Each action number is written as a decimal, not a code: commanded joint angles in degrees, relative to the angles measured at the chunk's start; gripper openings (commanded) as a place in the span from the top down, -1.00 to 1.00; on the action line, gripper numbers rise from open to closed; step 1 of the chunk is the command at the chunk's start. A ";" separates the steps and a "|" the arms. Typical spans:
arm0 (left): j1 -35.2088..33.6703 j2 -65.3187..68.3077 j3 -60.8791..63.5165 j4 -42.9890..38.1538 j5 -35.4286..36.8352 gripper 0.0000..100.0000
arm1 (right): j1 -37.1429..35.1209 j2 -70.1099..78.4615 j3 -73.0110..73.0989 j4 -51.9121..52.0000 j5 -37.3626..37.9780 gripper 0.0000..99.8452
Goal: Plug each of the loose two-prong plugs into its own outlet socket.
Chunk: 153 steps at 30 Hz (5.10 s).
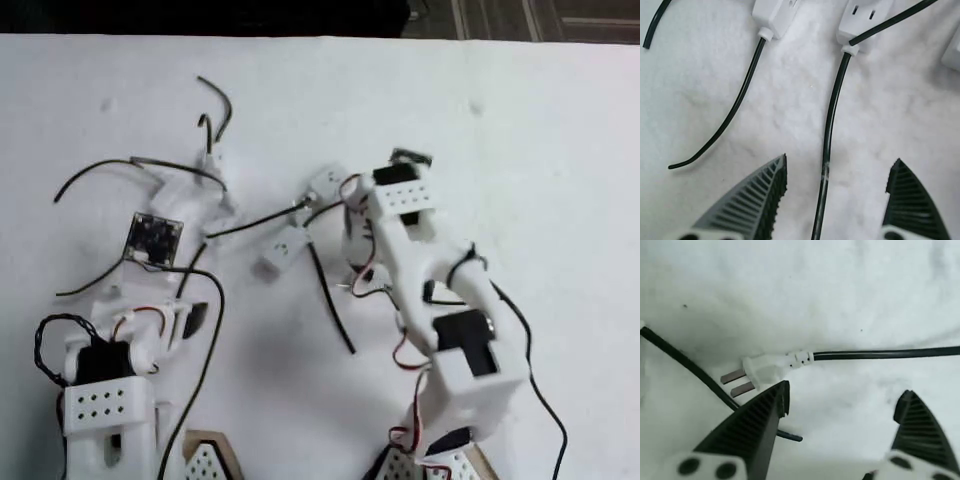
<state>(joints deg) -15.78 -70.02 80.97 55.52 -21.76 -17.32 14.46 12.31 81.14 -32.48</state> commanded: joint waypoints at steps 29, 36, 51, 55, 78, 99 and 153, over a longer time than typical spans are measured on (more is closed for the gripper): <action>-0.40 -0.84 -0.18 -0.88 0.18 0.37 | 4.53 7.69 -22.68 17.10 -1.67 0.31; -0.40 -0.84 -0.18 -0.88 0.18 0.37 | 5.67 -4.35 -13.63 17.01 9.23 0.92; -0.40 -0.84 -0.18 -0.79 0.18 0.37 | 25.01 -0.40 2.99 9.63 41.23 0.97; -0.40 -0.84 -0.18 -0.79 0.18 0.37 | 26.07 7.08 1.58 -0.75 44.48 0.97; -0.31 -0.92 0.44 -1.14 0.18 0.37 | 17.63 27.21 -54.07 4.70 49.85 0.97; -0.40 -0.92 0.44 -1.14 0.18 0.37 | 13.23 4.79 -26.81 17.45 40.53 0.97; -0.40 -0.92 0.35 -1.23 0.18 0.37 | -1.63 9.45 -6.95 5.23 18.46 0.74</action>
<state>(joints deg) -15.78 -70.02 81.67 55.52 -21.76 -17.49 23.08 6.24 86.33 -13.58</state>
